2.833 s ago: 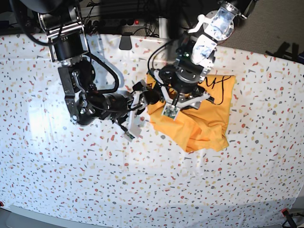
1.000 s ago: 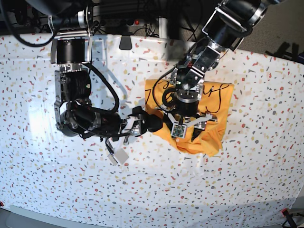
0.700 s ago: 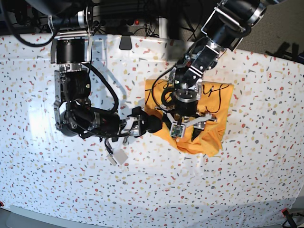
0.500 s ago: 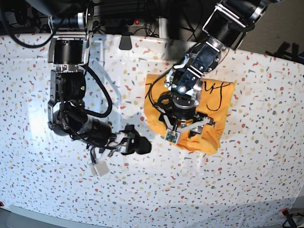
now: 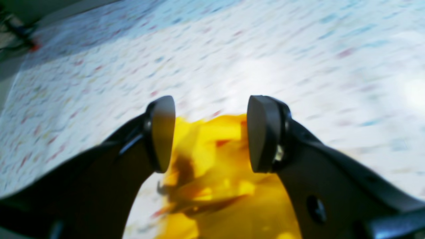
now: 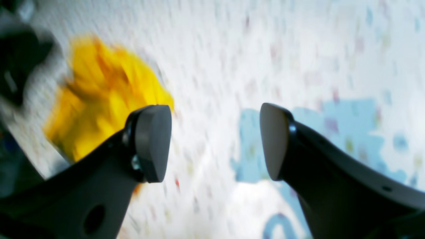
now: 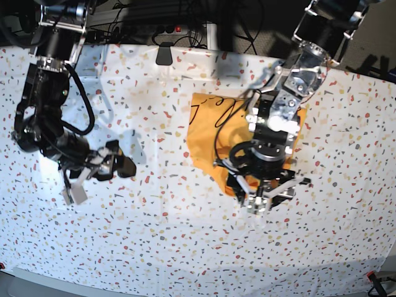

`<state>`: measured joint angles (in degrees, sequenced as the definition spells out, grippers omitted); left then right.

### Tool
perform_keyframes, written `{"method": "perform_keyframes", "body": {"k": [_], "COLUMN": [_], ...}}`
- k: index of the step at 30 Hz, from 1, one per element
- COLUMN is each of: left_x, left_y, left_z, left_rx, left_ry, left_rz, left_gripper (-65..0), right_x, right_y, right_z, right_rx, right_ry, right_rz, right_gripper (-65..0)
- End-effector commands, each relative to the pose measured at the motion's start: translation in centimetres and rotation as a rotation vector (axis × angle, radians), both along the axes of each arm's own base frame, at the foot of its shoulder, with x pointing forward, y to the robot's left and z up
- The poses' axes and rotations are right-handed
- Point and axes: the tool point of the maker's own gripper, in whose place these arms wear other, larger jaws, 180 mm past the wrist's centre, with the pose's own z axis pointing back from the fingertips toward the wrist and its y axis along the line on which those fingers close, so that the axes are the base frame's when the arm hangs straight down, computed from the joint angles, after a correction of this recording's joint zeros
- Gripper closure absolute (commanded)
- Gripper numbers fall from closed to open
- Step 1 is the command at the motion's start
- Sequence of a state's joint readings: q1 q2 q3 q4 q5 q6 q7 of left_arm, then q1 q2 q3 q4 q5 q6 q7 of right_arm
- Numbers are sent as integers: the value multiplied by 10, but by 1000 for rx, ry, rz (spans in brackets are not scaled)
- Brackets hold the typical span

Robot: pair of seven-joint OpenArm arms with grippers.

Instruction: Fold the T-shirt properly

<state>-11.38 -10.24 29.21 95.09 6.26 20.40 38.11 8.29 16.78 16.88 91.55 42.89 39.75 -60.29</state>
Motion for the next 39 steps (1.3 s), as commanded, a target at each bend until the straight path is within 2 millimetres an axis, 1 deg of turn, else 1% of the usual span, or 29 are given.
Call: {"method": "perform_keyframes", "body": {"k": [1, 4, 7, 10, 12, 17, 19, 22, 26, 28, 29, 30, 32, 34, 37, 38, 39], "left_x": [3, -16, -44, -75, -95, -142, -159, -189, -235, -252, -259, -265, -284, -309, -353, -367, -380], "left_y": [18, 54, 80, 96, 103, 122, 129, 136, 136, 135, 136, 138, 145, 153, 168, 172, 177], "left_z": [11, 2, 8, 22, 29, 40, 33, 10, -19, -30, -39, -54, -99, -151, -224, -245, -262], "left_rx": [15, 27, 46, 61, 60, 83, 93, 109, 129, 140, 147, 156, 162, 174, 185, 171, 159], "left_ry": [-40, -19, -34, -45, -20, 17, 62, 171, 317, 352, 367, 393, 484, 583, 732, 776, 811], "left_rz": [37, 92, 111, 113, 123, 172, 190, 211, 200, 183, 172, 160, 148, 130, 118, 123, 125], "left_gripper": [-337, -331, -320, -320, -320, -320, -320, -320, -320, -320, -320, -320, -320, -320, -320, -320, -320], "right_x": [0, -28, -52, -79, -100, -161, -183, -215, -260, -275, -280, -283, -288, -303, -340, -356, -367], "right_y": [-5, -19, -37, -50, -56, -56, -57, -55, -39, -30, -29, -30, -42, -52, -60, -62, -65], "right_z": [15, 7, 9, 15, 16, 18, 17, 7, -15, -23, -28, -35, -59, -93, -147, -164, -180], "right_rx": [-8, -44, -52, -28, -20, 10, 10, 32, 104, 139, 153, 154, 126, 85, 28, 5, -19], "right_ry": [-54, -33, -33, -18, 21, 123, 158, 236, 369, 419, 438, 455, 491, 558, 693, 740, 772], "right_rz": [3, -26, -82, -116, -120, -101, -116, -153, -202, -222, -233, -248, -302, -340, -350, -344, -335], "right_gripper": [-415, -415, -415, -415, -415, -415, -415, -415, -415, -415, -415, -415, -415, -415, -415, -415, -415]}}
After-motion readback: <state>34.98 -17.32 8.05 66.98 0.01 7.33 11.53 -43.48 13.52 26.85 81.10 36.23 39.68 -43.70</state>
